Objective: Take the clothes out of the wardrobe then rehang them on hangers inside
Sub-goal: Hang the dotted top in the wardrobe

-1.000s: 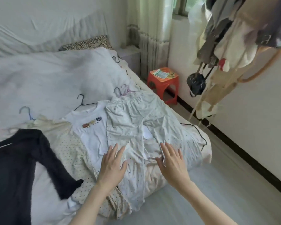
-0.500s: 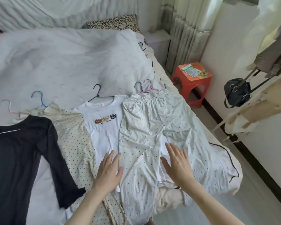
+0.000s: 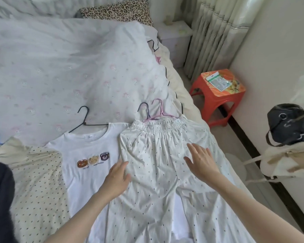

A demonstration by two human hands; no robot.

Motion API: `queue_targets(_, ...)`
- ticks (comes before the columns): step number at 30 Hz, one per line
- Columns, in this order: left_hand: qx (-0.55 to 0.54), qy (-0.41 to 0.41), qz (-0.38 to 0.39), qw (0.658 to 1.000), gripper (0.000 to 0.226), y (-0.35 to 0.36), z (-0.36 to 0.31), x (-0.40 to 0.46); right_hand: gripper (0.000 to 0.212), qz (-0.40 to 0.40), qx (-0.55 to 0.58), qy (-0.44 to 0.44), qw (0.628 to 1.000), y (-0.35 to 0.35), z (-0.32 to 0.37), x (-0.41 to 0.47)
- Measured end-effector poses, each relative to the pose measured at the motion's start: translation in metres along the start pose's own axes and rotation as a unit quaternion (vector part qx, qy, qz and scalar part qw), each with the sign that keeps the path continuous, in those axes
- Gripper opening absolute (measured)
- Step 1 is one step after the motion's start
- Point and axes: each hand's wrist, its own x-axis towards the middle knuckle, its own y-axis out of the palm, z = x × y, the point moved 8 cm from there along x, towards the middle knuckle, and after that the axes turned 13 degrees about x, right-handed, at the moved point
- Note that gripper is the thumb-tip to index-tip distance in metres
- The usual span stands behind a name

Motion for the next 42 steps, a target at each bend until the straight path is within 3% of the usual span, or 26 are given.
queue_targets(3, -0.047, -0.043, 0.005, 0.998, 0.051, -0.002, 0.021, 0.060, 0.055, 0.007, -0.011, 0.024, 1.000, 0.007, -0.021, 0.059)
queue_targets(8, -0.032, -0.073, -0.020, 0.997, 0.051, -0.010, 0.050, 0.161, 0.056, 0.006, 0.014, 0.065, 0.998, 0.029, -0.060, 0.142)
queue_targets(12, -0.023, -0.055, -0.055, 0.997, 0.059, -0.009, 0.045, 0.215, 0.057, -0.036, 0.056, 0.077, 0.995, 0.038, -0.083, 0.189)
queue_targets(17, 0.090, -0.006, -0.105, 0.990, 0.073, -0.002, 0.017, 0.246, 0.048, -0.064, 0.097, 0.080, 0.990, 0.056, -0.096, 0.226)
queue_targets(21, 0.009, -0.047, -0.172, 0.984, 0.040, -0.011, 0.026, 0.247, 0.032, -0.071, 0.057, 0.080, 0.993, 0.062, -0.100, 0.239)
queue_targets(24, -0.058, -0.026, -0.184, 0.981, 0.023, -0.018, 0.033, 0.228, 0.035, -0.118, 0.077, 0.052, 0.989, 0.043, -0.093, 0.220)
queue_targets(27, -0.067, -0.009, -0.171, 0.983, 0.031, -0.025, 0.031, 0.193, 0.035, -0.174, 0.074, -0.004, 0.982, 0.017, -0.080, 0.187)
queue_targets(33, -0.099, 0.004, -0.117, 0.988, 0.035, -0.041, 0.017, 0.121, 0.029, -0.192, 0.063, -0.087, 0.976, -0.024, -0.055, 0.096)
queue_targets(36, -0.103, 0.026, -0.103, 0.989, 0.031, -0.044, 0.005, 0.074, 0.026, -0.172, 0.088, -0.077, 0.978, -0.037, -0.054, 0.042)
queue_targets(40, -0.113, 0.059, -0.102, 0.987, 0.030, -0.045, -0.015, 0.014, 0.040, -0.096, 0.141, -0.007, 0.985, -0.048, -0.059, -0.035)
queue_targets(42, -0.116, 0.074, -0.088, 0.987, 0.025, -0.043, -0.027, -0.009, 0.040, -0.095, 0.159, 0.027, 0.982, -0.057, -0.062, -0.074)
